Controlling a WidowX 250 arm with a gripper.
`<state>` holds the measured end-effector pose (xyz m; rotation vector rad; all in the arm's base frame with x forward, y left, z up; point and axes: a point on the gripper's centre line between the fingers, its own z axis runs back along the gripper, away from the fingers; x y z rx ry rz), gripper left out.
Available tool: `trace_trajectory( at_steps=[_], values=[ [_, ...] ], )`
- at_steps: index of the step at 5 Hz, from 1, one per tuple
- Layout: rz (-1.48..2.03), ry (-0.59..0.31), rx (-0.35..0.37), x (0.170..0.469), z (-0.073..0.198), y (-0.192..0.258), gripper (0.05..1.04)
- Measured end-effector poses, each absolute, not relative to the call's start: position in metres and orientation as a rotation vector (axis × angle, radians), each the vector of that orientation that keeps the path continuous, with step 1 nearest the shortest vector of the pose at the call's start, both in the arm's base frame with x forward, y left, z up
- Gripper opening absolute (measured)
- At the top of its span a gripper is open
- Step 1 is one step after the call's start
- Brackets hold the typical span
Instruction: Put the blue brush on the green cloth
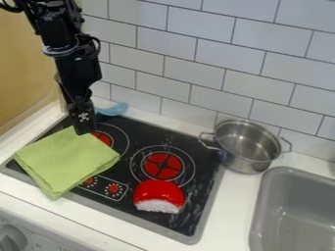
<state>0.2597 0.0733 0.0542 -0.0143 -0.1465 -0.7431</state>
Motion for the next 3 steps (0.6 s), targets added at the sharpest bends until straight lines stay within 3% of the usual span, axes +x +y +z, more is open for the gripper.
trace_trajectory(
  at_steps=[1, 3],
  values=[
    [-0.736, -0.103, -0.060, 0.247, 0.042, 0.067, 0.999],
    [-0.643, -0.114, -0.081, 0.277, 0.059, 0.069, 0.999]
  ],
)
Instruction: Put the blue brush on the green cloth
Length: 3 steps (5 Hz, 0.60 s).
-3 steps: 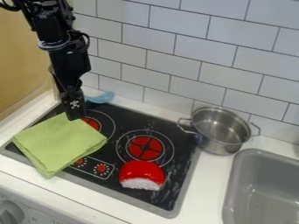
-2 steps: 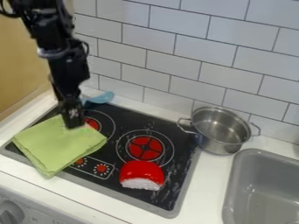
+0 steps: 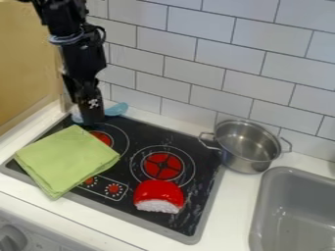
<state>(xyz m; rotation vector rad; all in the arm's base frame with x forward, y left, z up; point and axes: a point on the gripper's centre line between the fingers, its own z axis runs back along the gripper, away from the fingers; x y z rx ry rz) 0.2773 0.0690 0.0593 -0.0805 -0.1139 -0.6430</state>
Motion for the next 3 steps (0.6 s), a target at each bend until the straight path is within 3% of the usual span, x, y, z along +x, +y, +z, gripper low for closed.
trace_trajectory(
  at_steps=[3],
  values=[
    [-0.541, -0.215, -0.043, 0.330, 0.050, 0.079, 0.999]
  ],
)
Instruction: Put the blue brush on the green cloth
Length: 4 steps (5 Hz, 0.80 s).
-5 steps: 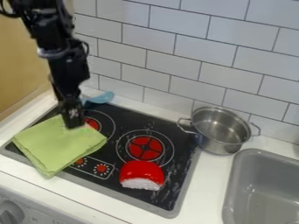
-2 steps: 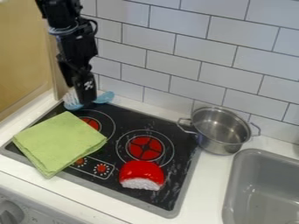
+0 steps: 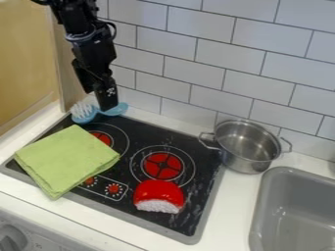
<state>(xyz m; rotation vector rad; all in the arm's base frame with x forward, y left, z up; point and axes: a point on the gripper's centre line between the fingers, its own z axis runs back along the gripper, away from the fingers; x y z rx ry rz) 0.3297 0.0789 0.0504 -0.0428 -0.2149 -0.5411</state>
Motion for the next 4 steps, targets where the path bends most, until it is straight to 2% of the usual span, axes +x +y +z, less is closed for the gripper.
trace_trajectory(
  at_steps=[1, 2, 4],
  values=[
    [-0.506, -0.271, 0.024, 0.345, 0.045, 0.083, 0.999],
    [-0.492, -0.279, 0.064, 0.351, 0.033, 0.087, 0.999],
    [-0.506, -0.188, 0.077, 0.346, 0.012, 0.090, 0.999]
  ],
)
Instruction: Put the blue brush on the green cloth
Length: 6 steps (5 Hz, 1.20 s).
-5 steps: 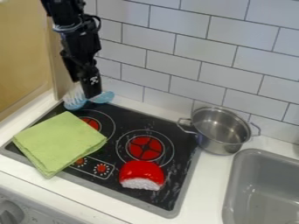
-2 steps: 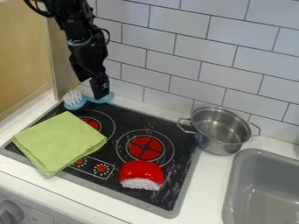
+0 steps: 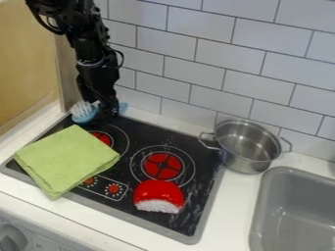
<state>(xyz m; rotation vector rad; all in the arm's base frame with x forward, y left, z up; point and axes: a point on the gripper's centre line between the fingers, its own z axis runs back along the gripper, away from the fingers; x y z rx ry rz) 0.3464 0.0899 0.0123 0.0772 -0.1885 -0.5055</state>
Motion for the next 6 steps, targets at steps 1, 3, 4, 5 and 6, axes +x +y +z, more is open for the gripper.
trace_trajectory(
  at_steps=[1, 3, 4, 5, 6],
  values=[
    [-0.519, -0.106, 0.078, 0.347, 0.009, 0.097, 0.999],
    [-0.504, -0.059, 0.066, 0.357, 0.005, 0.102, 0.948],
    [-0.513, -0.066, 0.053, 0.358, 0.005, 0.099, 0.643],
    [-0.526, -0.066, 0.053, 0.358, 0.005, 0.099, 0.349],
    [-0.529, -0.062, 0.045, 0.357, 0.006, 0.098, 0.249]
  ],
)
